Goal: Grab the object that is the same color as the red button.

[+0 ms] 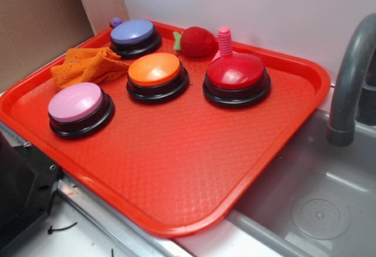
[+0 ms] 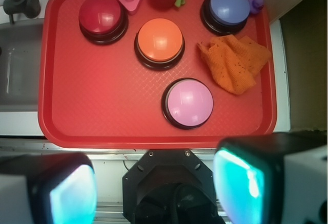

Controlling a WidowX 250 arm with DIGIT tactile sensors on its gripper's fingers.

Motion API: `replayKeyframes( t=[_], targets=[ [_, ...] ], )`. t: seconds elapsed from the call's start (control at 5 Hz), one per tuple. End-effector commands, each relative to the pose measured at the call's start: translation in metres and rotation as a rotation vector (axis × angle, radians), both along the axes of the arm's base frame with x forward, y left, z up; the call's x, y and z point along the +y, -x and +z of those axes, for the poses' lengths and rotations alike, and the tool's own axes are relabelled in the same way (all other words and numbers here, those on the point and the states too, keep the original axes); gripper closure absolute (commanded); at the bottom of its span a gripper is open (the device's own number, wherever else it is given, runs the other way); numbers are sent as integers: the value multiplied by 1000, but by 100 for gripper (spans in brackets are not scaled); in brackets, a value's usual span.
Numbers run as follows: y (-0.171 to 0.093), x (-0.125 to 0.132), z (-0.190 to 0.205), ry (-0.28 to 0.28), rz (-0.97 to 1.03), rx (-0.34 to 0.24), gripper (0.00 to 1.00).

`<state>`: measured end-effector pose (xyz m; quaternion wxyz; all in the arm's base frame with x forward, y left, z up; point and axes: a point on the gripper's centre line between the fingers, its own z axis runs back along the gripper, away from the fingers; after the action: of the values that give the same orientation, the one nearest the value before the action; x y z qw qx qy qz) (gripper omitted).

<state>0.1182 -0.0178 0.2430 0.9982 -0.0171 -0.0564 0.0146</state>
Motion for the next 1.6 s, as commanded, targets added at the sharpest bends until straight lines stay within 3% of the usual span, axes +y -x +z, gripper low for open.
replayKeyframes(
  t=[0.0,0.4,0.8,1.4],
  targets=[
    [0,0,0,0,0,0,0],
    [-10,12,-11,110,169,-70,0],
    [-65,32,-44,50,606,-162,0],
    [-171,65,-107,83,823,-232,0]
  ],
)
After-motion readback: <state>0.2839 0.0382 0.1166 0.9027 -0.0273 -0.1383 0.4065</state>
